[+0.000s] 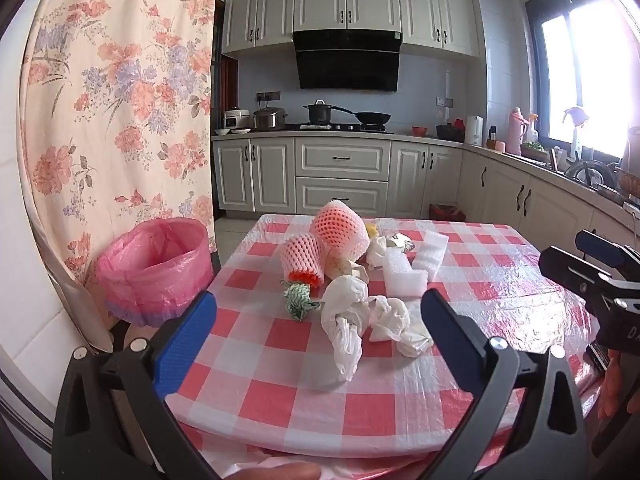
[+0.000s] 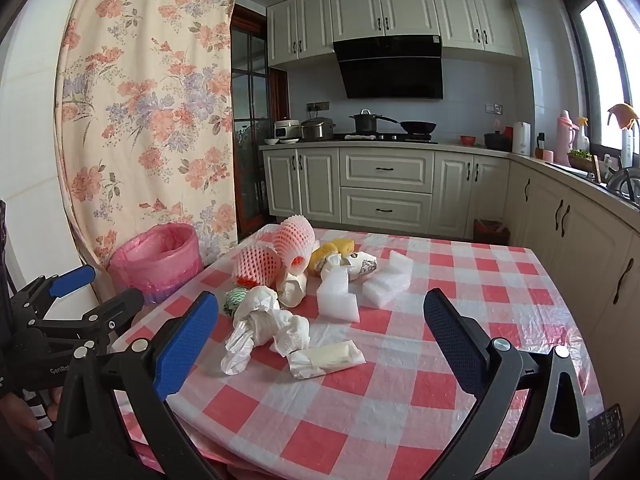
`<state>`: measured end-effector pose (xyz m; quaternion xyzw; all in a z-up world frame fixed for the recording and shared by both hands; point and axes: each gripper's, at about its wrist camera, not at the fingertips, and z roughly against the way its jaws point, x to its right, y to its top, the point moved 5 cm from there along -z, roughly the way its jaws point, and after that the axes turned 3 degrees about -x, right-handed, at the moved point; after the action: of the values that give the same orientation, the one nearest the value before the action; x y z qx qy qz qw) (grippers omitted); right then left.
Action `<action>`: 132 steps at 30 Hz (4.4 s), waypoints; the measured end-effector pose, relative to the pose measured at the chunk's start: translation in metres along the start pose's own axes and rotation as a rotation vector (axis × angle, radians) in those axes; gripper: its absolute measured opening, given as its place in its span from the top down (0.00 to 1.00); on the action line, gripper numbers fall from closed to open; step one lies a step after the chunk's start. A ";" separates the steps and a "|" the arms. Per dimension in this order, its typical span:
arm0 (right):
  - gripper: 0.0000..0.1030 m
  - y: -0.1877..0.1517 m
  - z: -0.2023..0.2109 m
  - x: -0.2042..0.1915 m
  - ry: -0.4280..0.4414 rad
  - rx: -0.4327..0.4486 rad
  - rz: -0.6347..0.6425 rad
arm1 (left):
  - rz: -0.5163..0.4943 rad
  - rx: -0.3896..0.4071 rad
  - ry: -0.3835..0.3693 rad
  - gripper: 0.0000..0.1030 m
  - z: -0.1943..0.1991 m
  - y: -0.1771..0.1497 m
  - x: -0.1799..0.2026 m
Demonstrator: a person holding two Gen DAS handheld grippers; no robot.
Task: Collect trash
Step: 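Reach both tools toward the table trash and close on items, then carry the white plastic bag in the left tool while the right carries the wrapped tissue to the bin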
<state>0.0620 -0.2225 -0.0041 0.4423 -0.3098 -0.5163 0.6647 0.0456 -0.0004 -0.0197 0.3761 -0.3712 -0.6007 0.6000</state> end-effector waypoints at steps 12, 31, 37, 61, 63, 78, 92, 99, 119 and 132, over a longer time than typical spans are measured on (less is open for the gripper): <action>0.06 -0.004 -0.002 -0.003 -0.005 -0.011 -0.005 | 0.000 0.011 -0.008 0.04 0.004 0.000 -0.003; 0.06 -0.036 -0.059 0.000 -0.016 -0.105 -0.022 | 0.031 -0.034 -0.006 0.04 -0.042 -0.010 -0.032; 0.06 -0.056 -0.099 0.003 -0.015 -0.195 -0.042 | 0.084 -0.124 -0.017 0.04 -0.086 -0.025 -0.047; 0.07 -0.096 -0.198 0.016 -0.106 -0.449 -0.076 | 0.048 -0.287 -0.072 0.05 -0.188 -0.051 -0.026; 0.07 -0.096 -0.193 0.027 -0.135 -0.448 -0.082 | 0.041 -0.293 -0.086 0.05 -0.193 -0.050 -0.018; 0.13 -0.098 -0.181 0.072 -0.169 -0.441 -0.192 | -0.003 -0.343 -0.015 0.18 -0.237 -0.048 0.014; 0.24 -0.102 -0.208 0.076 -0.161 -0.501 -0.208 | 0.039 -0.389 -0.054 0.25 -0.268 -0.042 0.019; 0.33 -0.107 -0.206 0.076 -0.185 -0.487 -0.172 | 0.026 -0.409 -0.116 0.49 -0.269 -0.053 0.032; 0.63 -0.103 -0.192 0.064 -0.179 -0.400 -0.113 | 0.018 -0.290 -0.103 0.68 -0.238 -0.050 0.023; 0.63 -0.070 -0.157 0.023 -0.118 -0.275 -0.061 | 0.013 -0.181 -0.151 0.69 -0.179 -0.044 0.009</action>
<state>0.1761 -0.2075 -0.1343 0.3254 -0.2609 -0.5988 0.6837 0.1869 -0.0077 -0.1378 0.2717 -0.3617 -0.6544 0.6059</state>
